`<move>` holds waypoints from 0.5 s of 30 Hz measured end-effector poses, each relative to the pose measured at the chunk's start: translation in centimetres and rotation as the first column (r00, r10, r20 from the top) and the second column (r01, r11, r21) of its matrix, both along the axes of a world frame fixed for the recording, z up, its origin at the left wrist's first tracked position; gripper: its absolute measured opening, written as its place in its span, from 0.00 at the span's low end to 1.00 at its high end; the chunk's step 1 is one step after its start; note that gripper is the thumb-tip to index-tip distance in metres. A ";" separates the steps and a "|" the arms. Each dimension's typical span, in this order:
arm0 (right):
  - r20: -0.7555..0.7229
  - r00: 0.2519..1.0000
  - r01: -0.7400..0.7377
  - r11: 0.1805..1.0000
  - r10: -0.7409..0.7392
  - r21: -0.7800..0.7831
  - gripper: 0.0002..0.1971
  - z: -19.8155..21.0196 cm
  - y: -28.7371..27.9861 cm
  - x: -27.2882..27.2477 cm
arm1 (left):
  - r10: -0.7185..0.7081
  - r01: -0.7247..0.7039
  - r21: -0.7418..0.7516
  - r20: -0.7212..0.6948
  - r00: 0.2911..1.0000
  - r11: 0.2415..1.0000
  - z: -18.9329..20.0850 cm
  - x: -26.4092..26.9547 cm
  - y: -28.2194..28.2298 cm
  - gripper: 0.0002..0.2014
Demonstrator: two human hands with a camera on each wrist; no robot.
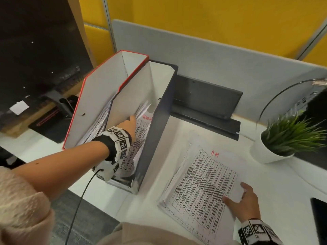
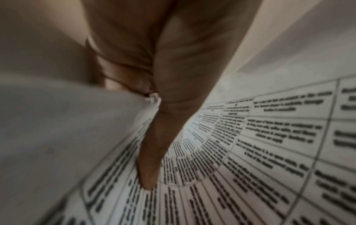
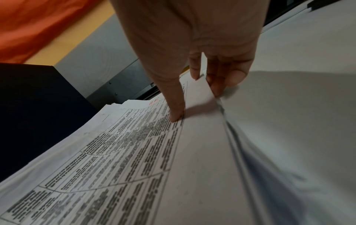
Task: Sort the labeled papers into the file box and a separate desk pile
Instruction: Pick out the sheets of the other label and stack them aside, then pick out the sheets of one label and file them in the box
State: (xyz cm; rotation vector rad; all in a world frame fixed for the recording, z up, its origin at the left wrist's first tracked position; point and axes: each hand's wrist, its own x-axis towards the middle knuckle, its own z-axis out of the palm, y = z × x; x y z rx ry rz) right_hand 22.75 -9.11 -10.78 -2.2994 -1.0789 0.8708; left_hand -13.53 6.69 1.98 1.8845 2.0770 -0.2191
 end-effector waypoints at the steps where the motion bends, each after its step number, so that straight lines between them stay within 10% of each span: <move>1: 0.001 1.000 -0.002 1.000 0.002 0.000 0.47 0.1 0.0 -0.1 | -0.021 0.021 -0.012 -0.012 1.000 1.000 0.1 -0.1 -0.1 0.31; 8: 0.012 1.000 -0.014 1.000 0.014 -0.004 0.47 0.7 0.0 -0.5 | -0.070 0.075 0.073 -0.064 0.995 0.994 3.1 1.0 0.0 0.46; 15: -0.010 1.000 0.001 1.000 -0.001 -0.031 0.50 1.0 0.1 -0.8 | -0.203 0.046 0.499 0.266 0.942 0.866 10.0 4.1 -0.1 0.25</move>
